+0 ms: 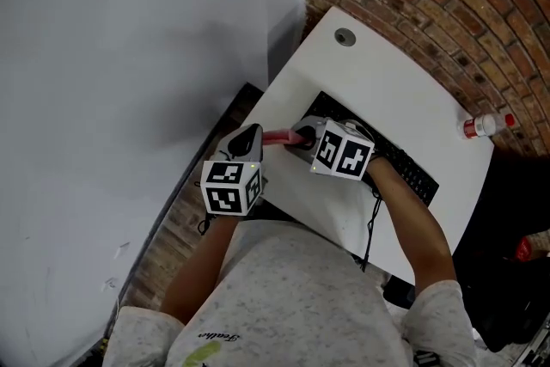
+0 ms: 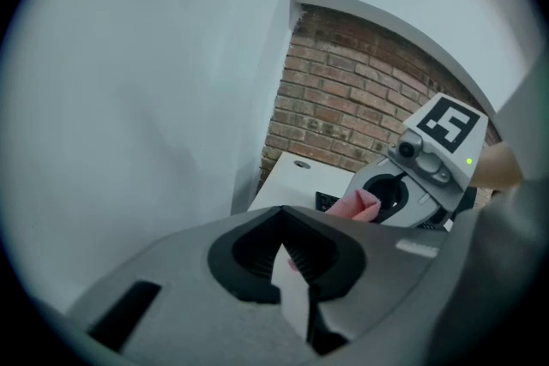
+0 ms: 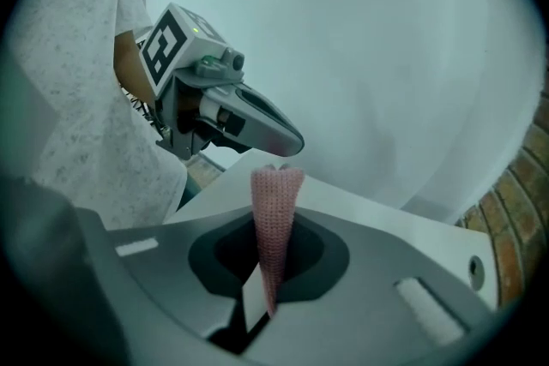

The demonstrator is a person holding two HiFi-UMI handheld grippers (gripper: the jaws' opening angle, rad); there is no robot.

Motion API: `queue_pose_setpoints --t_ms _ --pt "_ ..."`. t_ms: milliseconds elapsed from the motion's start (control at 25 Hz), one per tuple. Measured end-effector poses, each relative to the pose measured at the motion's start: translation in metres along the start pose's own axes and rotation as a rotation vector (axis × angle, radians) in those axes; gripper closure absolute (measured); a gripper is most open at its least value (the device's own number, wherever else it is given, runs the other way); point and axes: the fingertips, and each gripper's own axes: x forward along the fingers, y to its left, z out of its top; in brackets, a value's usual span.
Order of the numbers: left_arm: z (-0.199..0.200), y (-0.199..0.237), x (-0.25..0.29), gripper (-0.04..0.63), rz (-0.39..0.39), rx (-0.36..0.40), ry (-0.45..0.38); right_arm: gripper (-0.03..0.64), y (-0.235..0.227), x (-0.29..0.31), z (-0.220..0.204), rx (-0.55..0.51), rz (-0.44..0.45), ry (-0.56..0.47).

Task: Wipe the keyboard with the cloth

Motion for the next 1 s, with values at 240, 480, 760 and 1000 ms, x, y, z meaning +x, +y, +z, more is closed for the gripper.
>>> queue_pose_setpoints --t_ms 240,480,760,1000 --pt "0.023 -0.021 0.005 0.603 -0.042 0.031 -0.031 0.592 -0.009 -0.046 0.011 0.166 -0.199 -0.193" --pt "0.038 -0.075 0.025 0.603 -0.164 0.104 -0.017 0.592 -0.017 -0.113 -0.013 0.325 -0.452 -0.293" --pt "0.038 -0.158 0.049 0.603 -0.343 0.209 0.020 0.592 -0.010 -0.198 -0.058 0.552 -0.791 -0.431" --pt "0.034 -0.219 0.060 0.603 -0.466 0.276 0.032 0.592 0.009 -0.271 -0.106 0.697 -1.113 -0.509"
